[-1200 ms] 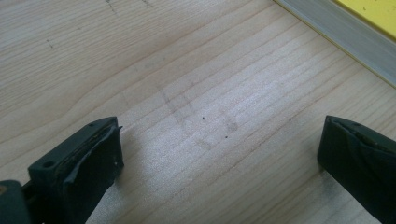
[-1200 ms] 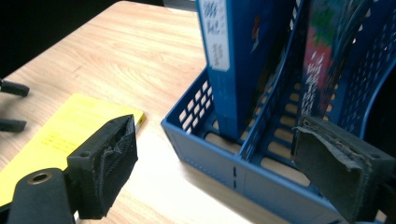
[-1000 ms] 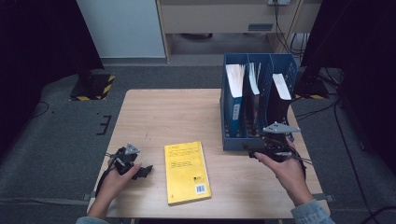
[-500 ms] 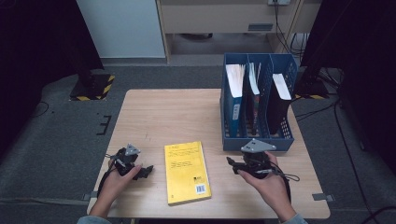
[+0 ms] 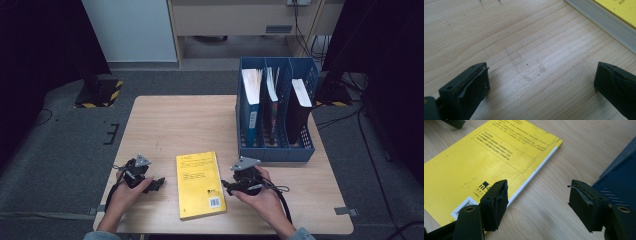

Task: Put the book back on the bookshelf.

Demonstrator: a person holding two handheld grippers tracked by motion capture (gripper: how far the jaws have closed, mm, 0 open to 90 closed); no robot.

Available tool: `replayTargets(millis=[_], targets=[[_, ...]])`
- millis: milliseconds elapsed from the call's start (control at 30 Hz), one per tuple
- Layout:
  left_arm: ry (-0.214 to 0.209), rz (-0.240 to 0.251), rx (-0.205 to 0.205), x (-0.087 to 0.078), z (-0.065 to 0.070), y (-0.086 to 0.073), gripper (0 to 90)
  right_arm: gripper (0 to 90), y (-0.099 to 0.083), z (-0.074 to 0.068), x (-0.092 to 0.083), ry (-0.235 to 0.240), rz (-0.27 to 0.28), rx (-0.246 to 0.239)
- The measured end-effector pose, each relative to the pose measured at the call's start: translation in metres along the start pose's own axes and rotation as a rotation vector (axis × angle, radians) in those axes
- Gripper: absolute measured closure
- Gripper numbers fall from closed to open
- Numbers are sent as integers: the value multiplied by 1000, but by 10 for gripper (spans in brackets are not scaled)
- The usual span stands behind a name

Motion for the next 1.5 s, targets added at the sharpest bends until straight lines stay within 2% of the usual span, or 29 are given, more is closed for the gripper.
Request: replayTargets(millis=[33, 133, 200, 300, 367, 400, 433, 500, 600, 667, 733, 767, 867, 967, 1067, 1100, 1167, 1267, 1367, 1467, 1500], targets=[[-6, -3, 8, 0, 0, 0, 0, 274, 2, -7, 10, -1, -25, -23], [-21, -4, 26, 1, 2, 0, 0, 246, 2, -11, 15, 12, -38, -25], [-21, -2, 24, 1, 3, 0, 0, 209, 0, -13, 24, 7, -68, -31], [-24, 1, 29, 1, 2, 0, 0, 235, -4, -15, 31, 39, -96, -9], [-19, -4, 33, 1, 2, 1, 0, 258, -8, -18, 36, 42, -113, -6], [-14, 0, 37, 0, 3, 2, 18, 288, -9, -19, 35, 55, -111, 12], [-5, 7, 44, -2, 4, 3, 49, 306, -9, -19, 34, 64, -106, 10], [0, 33, 44, -6, 8, 7, 54, 328, -10, -20, 31, 75, -111, 9], [-48, 104, -1, -14, 19, 12, 71, 336, -14, -21, 30, 103, -107, 18], [-76, 116, -9, -15, 27, 13, 74, 331, -16, -24, 28, 133, -113, 36], [-118, 145, -30, -15, 34, 14, 76, 310, -18, -28, 27, 153, -106, 24], [-131, 144, -30, -14, 38, 13, 83, 288, -19, -30, 26, 164, -109, 20], [-134, 115, 14, -12, 47, 11, 94, 270, -21, -33, 24, 163, -118, 12], [-163, 129, -9, -12, 53, 11, 107, 260, -23, -34, 25, 191, -120, 28], [-173, 114, 9, -11, 62, 10, 118, 262, -24, -37, 27, 249, -140, 58], [-187, 118, 10, -10, 66, 10, 124, 262, -24, -38, 27, 267, -145, 55], [-182, 109, 31, -9, 70, 9, 157, 260, -23, -40, 27, 259, -152, 48], [-175, 112, 21, -9, 70, 8, 176, 271, -23, -42, 26, 246, -154, 42], [-177, 124, 9, -9, 66, 9, 194, 294, -21, -47, 21, 214, -142, 11], [-194, 130, -16, -6, 64, 9, 214, 290, -19, -53, 21, 216, -142, 0], [-195, 122, -9, -6, 64, 9, 214, 290, -19, -54, 21, 217, -143, -3]])
Point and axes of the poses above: each handheld gripper's, and its own axes: x roughly forward along the jaws, y roughly out of its top, z roughly to its right, the point moved 3 cm from there along x, roughly forward along the jaws, and after that the axes turned 13 degrees about -y, right-handed, at the moved point
